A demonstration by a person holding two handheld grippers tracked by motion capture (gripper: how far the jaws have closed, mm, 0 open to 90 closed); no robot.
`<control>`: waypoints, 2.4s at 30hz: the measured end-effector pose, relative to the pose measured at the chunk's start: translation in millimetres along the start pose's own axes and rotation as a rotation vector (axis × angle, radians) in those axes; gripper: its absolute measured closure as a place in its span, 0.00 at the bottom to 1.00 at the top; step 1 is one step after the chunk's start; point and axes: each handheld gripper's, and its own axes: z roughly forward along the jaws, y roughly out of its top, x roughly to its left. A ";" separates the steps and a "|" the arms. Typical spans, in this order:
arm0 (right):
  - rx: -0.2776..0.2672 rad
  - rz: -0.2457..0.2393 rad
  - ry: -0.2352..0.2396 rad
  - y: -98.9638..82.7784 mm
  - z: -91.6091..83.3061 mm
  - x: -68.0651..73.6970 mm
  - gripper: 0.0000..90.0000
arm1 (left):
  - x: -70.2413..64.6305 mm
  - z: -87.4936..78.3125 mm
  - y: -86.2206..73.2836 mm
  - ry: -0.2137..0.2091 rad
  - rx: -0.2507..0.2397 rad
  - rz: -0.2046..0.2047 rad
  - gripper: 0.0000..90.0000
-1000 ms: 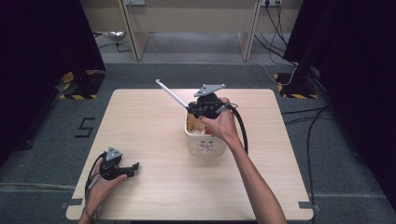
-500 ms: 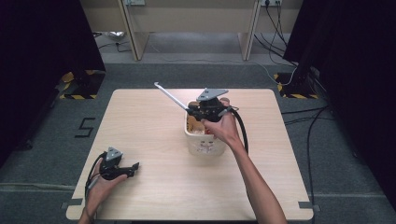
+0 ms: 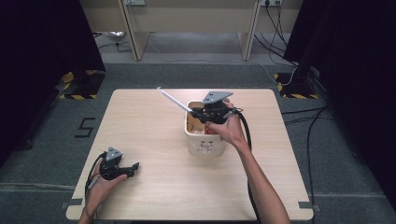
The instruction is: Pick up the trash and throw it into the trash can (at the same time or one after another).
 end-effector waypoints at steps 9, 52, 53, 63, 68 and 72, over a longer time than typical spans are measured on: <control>0.023 0.011 0.002 -6.7 -6.1 -1.9 0.89 | 0.0 0.0 0.0 0.000 0.000 0.000 0.16; 0.256 -0.102 -0.029 -18.7 -39.7 17.2 0.95 | -0.1 0.2 0.0 0.001 -0.003 -0.002 0.16; 0.256 -0.102 -0.029 -18.7 -39.7 17.2 0.95 | -0.1 0.2 0.0 0.001 -0.003 -0.002 0.16; 0.248 -0.083 -0.103 -12.8 -43.3 15.3 0.88 | -0.2 0.3 -0.1 0.001 -0.003 -0.002 0.16; 0.269 -0.086 -0.098 -15.7 -37.0 15.1 0.88 | -0.2 0.3 -0.1 0.001 -0.003 -0.002 0.16; 0.280 -0.109 -0.103 -15.8 -26.5 15.8 0.89 | -0.1 0.2 0.0 0.001 -0.003 -0.002 0.16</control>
